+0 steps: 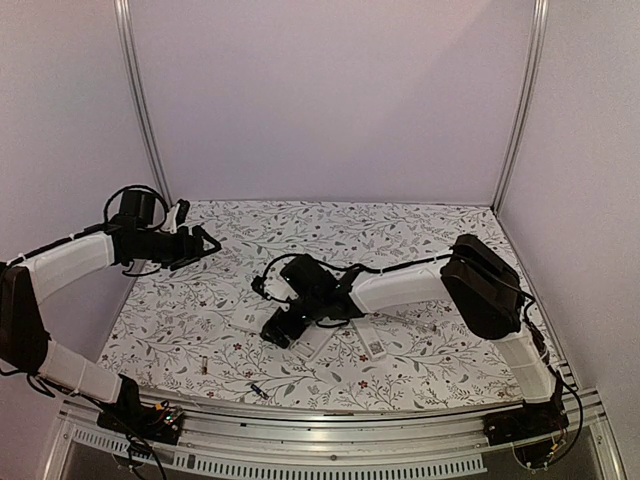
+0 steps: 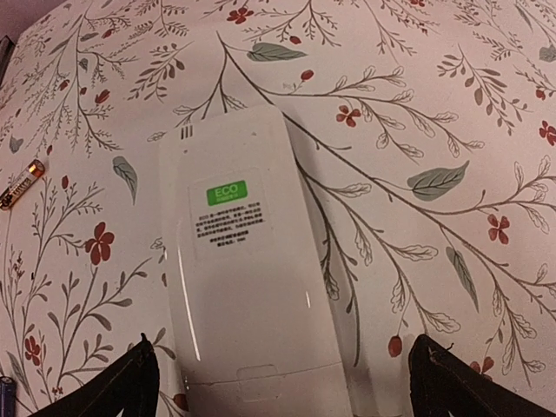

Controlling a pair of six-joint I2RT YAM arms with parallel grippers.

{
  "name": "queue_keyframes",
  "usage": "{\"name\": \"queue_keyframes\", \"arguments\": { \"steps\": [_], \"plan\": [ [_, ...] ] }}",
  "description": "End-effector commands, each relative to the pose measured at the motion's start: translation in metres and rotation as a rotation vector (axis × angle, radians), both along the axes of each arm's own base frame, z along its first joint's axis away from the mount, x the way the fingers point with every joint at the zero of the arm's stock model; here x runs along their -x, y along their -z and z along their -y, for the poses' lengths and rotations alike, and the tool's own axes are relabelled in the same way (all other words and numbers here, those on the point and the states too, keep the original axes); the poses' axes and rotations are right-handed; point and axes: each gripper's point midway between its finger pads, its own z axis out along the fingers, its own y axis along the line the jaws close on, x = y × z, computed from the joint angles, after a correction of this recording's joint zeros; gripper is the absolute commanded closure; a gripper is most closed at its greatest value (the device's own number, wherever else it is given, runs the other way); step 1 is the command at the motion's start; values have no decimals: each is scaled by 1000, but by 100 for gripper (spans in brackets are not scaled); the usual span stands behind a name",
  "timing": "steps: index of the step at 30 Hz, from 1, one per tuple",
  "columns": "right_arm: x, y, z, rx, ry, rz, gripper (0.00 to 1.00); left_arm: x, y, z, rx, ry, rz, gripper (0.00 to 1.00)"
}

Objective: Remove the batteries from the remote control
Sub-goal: Pick up the remote control from the center of the board.

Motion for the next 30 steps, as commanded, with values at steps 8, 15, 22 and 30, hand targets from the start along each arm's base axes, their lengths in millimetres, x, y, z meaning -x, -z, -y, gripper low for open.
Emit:
{"name": "queue_keyframes", "arguments": {
  "steps": [8,15,22,30],
  "plan": [
    [11,41,4,132,-34,67,17,2,13,1,13,5,-40,18],
    [23,42,5,115,-63,28,35,2,11,3,20,11,-37,18],
    [25,19,4,31,-56,66,62,6,9,6,24,21,-29,18],
    [18,-43,4,-139,20,114,74,11,6,21,65,81,-31,18]
  ]
}}
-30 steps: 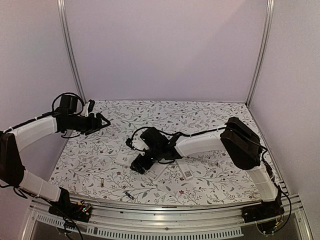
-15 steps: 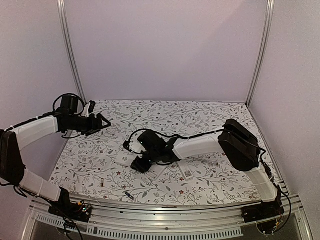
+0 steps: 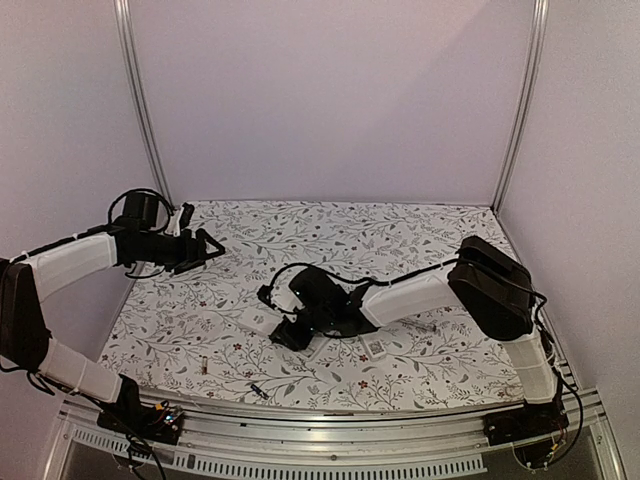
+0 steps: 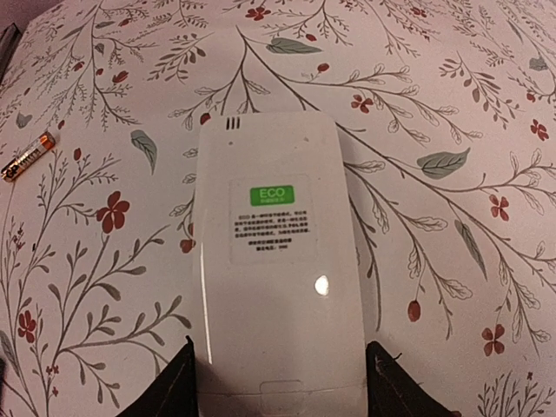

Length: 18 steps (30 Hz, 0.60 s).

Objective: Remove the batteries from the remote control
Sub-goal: Pick up the remote control from the center of the board.

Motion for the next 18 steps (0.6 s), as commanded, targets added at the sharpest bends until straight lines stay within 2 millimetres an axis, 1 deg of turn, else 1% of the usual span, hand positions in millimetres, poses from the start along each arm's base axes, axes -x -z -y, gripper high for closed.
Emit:
{"name": "queue_keyframes", "arguments": {
  "steps": [1,4,6,10,12,18],
  "plan": [
    [1,-52,-1,-131,36,26,74,6,0,12,36,51,1,18],
    [1,-75,1,-209,69,8,75,12,-3,25,84,105,2,18],
    [0,-85,3,-241,82,8,75,16,-2,33,113,141,-9,17],
    [0,-100,12,-274,110,23,75,23,2,48,163,202,-41,17],
    [1,-111,16,-300,120,31,75,27,3,56,187,233,-50,17],
    [1,-133,22,-350,132,48,75,37,12,74,207,295,-90,16]
  ]
}}
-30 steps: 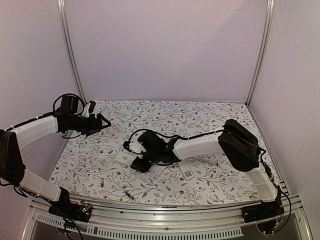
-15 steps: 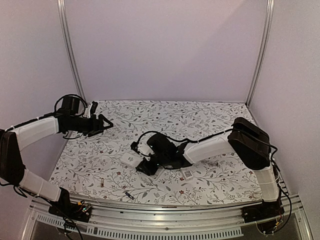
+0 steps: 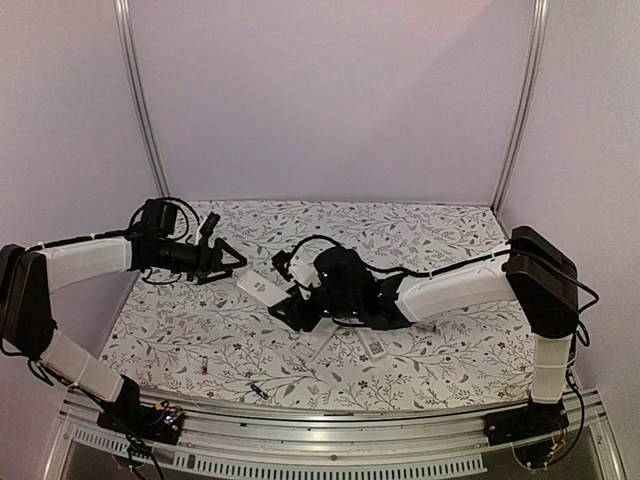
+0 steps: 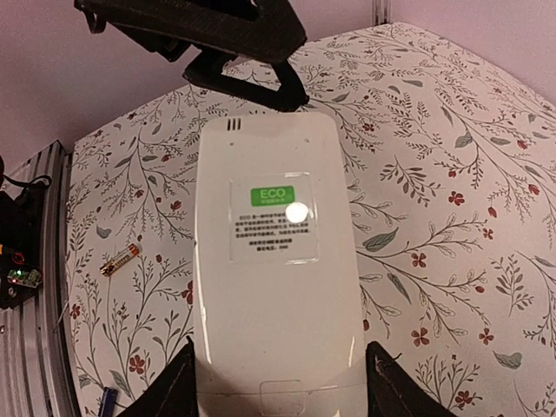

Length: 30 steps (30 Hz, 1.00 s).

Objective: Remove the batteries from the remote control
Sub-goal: Pick up the remote control from the center of the board, then pass from the right arm to the left

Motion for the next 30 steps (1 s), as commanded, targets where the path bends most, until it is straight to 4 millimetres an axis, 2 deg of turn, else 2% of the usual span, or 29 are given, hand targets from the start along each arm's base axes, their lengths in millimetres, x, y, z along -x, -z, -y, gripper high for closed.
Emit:
{"name": "queue_keyframes", "arguments": {
  "steps": [1,7,16,30],
  "plan": [
    [-4,-41,1,-104,29,43,75,13,7,20,46,85,-36,16],
    [-7,-50,3,-118,47,65,75,25,5,36,99,162,-57,21],
    [-6,-49,3,-109,46,73,74,30,4,41,136,192,-74,50],
    [-9,-37,6,-50,62,102,74,32,7,42,145,201,-92,74]
  ]
}}
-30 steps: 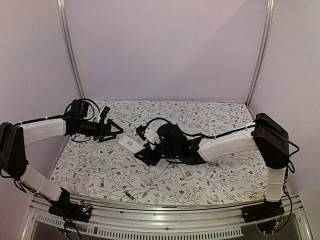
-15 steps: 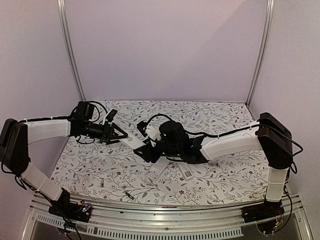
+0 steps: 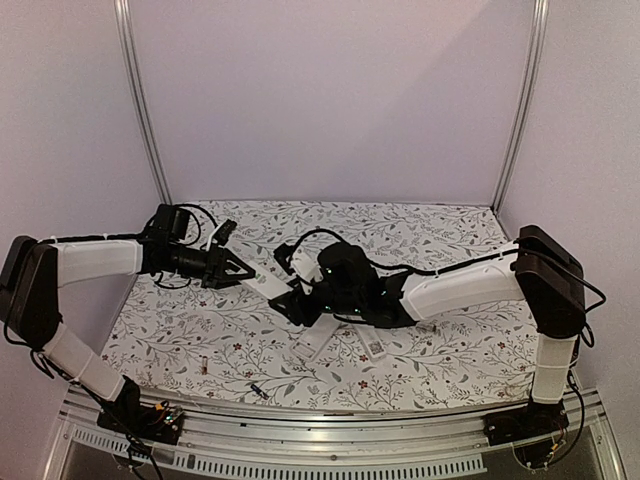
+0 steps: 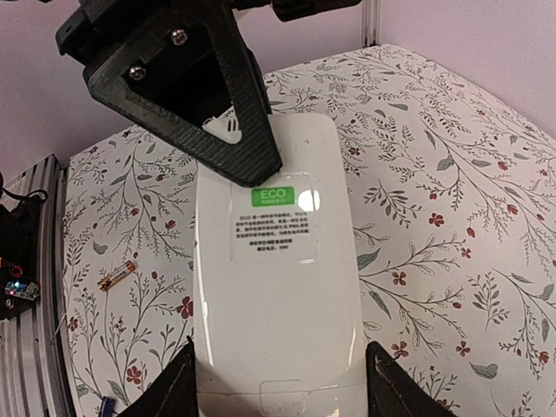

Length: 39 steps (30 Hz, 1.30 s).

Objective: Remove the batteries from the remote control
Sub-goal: Pass from the right arm to the left

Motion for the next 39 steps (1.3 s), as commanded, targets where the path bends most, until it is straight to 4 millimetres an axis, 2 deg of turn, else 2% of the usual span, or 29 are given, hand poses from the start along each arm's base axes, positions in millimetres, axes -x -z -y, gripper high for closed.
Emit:
{"name": "queue_keyframes", "arguments": {
  "steps": [1,7,13,15,16,19,20,23,28,33,35,39],
  "plan": [
    [-3,-13,2,-6,24,50,74,3,8,3,-3,15,-18,75],
    [-2,-8,3,19,18,66,74,4,9,3,-1,18,-22,82],
    [-3,-8,5,24,28,70,71,4,9,3,0,19,-21,95],
    [-4,-9,6,18,37,65,63,3,8,3,0,18,-14,100],
    [-4,-10,7,9,45,58,55,2,7,2,-4,11,-7,100],
    [-3,-18,12,-31,70,43,24,-3,-4,-2,-1,-16,41,100],
    [-3,-23,16,-55,88,30,16,-5,-9,-4,4,-28,63,100],
    [-4,-41,30,-140,157,-16,4,-8,-27,-11,29,-56,132,100],
    [-8,-70,57,-362,253,-203,1,-3,-58,-12,100,-44,253,100],
    [-3,-80,70,-568,197,-429,1,16,-82,-3,195,36,324,100],
    [1,-82,72,-601,173,-473,2,23,-88,1,207,63,348,100],
    [9,-86,64,-597,104,-496,7,33,-97,7,221,102,389,100]
  ]
}}
